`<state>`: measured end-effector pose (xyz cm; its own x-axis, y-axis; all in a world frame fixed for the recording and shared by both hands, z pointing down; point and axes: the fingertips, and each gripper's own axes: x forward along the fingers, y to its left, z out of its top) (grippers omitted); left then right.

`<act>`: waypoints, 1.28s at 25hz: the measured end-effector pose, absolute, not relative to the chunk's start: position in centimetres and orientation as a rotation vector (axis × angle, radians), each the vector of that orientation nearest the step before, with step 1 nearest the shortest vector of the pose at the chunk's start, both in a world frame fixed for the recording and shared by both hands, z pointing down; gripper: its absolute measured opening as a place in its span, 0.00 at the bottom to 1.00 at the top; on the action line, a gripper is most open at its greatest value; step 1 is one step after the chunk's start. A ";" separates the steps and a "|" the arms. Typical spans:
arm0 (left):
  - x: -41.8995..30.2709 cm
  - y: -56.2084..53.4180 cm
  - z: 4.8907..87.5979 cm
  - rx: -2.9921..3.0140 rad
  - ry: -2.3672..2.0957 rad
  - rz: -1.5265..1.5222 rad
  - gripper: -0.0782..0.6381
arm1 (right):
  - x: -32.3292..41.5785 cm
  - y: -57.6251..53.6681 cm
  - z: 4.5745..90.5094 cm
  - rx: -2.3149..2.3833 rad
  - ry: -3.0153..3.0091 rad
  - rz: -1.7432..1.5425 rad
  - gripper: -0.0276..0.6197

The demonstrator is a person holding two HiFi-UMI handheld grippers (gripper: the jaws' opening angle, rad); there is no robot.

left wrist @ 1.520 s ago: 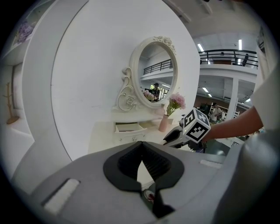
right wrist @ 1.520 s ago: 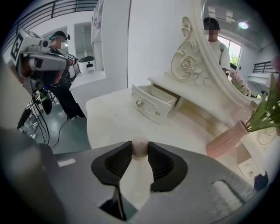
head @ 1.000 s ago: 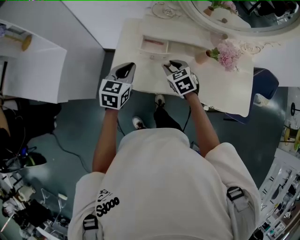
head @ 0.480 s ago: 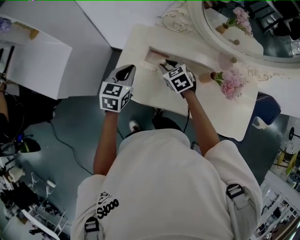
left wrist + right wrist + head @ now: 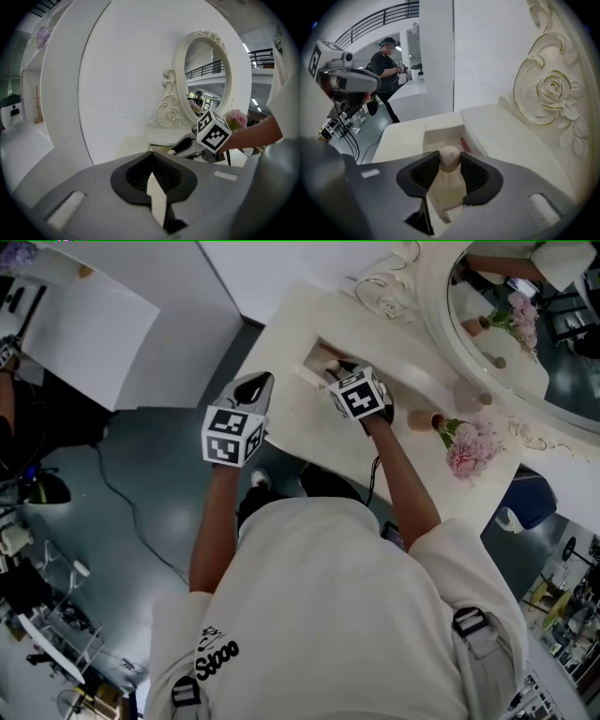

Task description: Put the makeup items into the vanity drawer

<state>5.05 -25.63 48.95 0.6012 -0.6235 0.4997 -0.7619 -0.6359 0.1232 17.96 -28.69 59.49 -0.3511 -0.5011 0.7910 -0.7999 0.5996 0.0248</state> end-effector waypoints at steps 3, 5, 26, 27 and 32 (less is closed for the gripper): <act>4.7 -25.6 49.1 2.496 -1.132 0.602 0.13 | 18.2 -28.9 59.7 1.033 -2.025 0.477 0.28; 4.5 -25.6 48.9 2.501 -1.134 0.598 0.13 | 18.5 -28.9 59.5 1.051 -2.022 0.465 0.31; 3.7 -20.8 42.3 2.892 -0.778 0.510 0.13 | 19.0 -17.8 43.8 1.634 -1.990 0.286 0.05; 3.6 -20.3 41.6 2.915 -0.764 0.495 0.13 | 18.8 -16.9 42.9 1.668 -1.987 0.268 0.05; 2.6 -17.3 38.2 3.029 -0.683 0.424 0.13 | 17.4 -11.9 38.7 1.813 -1.958 0.172 0.05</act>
<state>2.62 -17.33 38.20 0.8683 -0.4205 0.2629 -0.4226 -0.9048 -0.0515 17.41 -11.92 38.67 -0.0228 -0.9107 0.4125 -0.9687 0.1221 0.2161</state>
